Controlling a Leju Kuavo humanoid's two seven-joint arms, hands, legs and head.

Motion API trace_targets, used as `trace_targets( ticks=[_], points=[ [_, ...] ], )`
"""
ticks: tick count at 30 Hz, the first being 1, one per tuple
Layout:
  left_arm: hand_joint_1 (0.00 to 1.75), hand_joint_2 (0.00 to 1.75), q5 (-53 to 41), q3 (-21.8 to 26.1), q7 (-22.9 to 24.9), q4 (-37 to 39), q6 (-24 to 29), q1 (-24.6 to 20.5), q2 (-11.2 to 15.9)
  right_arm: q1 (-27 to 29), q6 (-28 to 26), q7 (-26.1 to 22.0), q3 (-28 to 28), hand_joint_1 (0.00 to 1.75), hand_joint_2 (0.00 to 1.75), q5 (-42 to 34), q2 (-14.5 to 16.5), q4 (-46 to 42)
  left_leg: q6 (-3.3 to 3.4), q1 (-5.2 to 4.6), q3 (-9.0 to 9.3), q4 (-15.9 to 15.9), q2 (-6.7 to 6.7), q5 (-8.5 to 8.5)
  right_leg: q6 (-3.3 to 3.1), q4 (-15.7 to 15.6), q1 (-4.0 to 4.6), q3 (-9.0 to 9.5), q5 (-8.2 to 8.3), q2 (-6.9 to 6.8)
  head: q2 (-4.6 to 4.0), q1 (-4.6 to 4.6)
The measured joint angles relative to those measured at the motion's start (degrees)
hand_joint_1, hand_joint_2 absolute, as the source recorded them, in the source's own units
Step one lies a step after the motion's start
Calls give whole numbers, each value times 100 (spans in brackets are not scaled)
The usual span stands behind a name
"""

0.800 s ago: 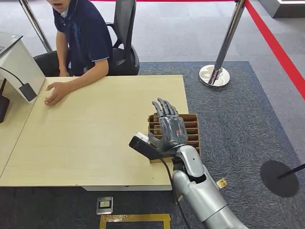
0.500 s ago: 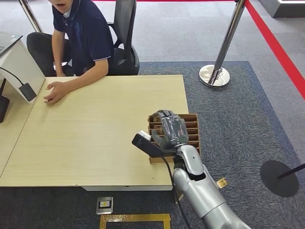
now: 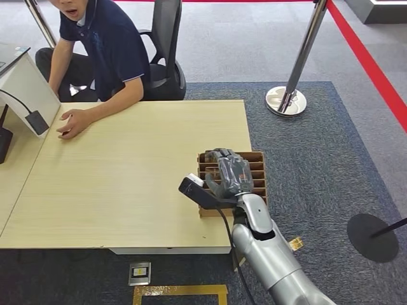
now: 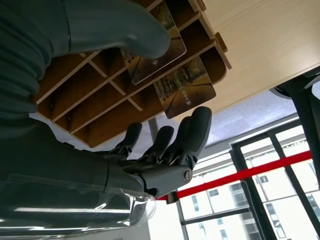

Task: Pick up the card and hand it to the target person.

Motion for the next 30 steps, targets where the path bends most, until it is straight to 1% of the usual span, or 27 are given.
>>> trace_targets(
  ticks=[1,4,10,13,18,30],
  points=[
    [0,0,0,0,0,0,0,0,0,0,7,9,-8,103,175,17,3,8,0,0,0,0,0,0,0,0,0,0,0,0,0,0],
    [0,0,6,0,0,0,1,0,0,0,26,19,-25,102,175,43,16,25,0,0,0,0,0,0,0,0,0,0,0,0,0,0],
    [0,0,20,0,0,0,2,1,0,-2,50,20,-35,91,175,50,41,55,0,0,0,0,0,0,0,0,0,0,0,0,0,0],
    [0,0,28,1,0,0,3,2,0,-4,51,19,-38,82,175,51,44,73,0,0,0,0,0,0,0,0,0,0,0,0,0,0],
    [0,0,31,0,0,0,8,2,0,-11,56,19,-44,78,175,59,44,93,0,0,0,0,0,0,0,0,0,0,0,0,0,0],
    [0,0,22,0,22,0,10,2,0,-28,79,21,-76,82,175,67,42,193,0,0,0,0,0,0,0,0,0,0,0,0,0,0]
  ],
)
